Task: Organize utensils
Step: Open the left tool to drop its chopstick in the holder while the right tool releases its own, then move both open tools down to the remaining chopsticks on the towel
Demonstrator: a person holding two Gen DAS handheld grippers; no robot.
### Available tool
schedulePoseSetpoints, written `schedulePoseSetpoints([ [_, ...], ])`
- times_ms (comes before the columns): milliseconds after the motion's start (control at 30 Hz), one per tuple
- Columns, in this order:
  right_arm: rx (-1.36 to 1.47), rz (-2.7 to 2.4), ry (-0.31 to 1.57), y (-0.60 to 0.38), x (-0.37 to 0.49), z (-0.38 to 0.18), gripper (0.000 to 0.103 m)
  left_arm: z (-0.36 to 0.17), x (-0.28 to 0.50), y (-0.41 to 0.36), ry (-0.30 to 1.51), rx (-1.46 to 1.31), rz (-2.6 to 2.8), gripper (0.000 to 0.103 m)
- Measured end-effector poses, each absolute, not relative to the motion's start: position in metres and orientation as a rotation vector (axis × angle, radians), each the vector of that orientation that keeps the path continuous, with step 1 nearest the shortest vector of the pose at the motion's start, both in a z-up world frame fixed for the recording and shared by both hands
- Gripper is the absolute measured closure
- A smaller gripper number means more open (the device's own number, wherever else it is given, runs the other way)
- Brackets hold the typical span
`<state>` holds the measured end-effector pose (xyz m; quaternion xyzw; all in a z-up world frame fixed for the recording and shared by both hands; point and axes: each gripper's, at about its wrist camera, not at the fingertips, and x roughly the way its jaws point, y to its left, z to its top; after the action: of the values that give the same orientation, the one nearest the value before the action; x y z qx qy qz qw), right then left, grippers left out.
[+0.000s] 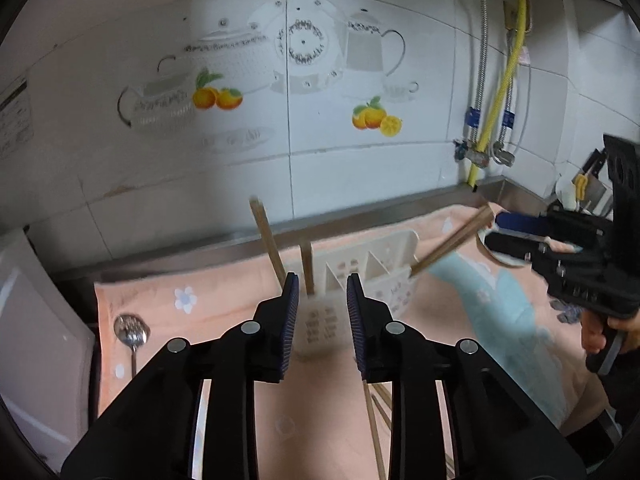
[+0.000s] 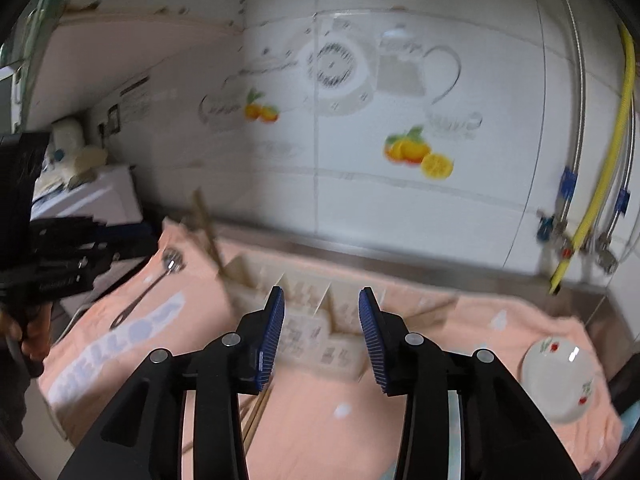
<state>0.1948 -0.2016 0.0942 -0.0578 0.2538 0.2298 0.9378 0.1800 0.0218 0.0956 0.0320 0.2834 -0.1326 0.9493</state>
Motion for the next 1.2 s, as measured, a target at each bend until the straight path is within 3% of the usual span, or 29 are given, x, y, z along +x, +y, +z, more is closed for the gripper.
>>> schedulePoseSetpoints([
  [533,-0.13,0.513,0.726,-0.182,0.097,-0.035,0.066,-0.018,0.111,0.02,0.753,0.012,-0.296,0.075],
  [1033,-0.048,0.522,0.859,-0.171,0.072,-0.09,0.086,-0.079,0.076,0.008,0.863,0.008,-0.323,0.075],
  [1200,-0.041,0.527,0.875,-0.169,0.071,-0.094,0.087,-0.089,0.074,0.005,0.883,-0.003,-0.333,0.076],
])
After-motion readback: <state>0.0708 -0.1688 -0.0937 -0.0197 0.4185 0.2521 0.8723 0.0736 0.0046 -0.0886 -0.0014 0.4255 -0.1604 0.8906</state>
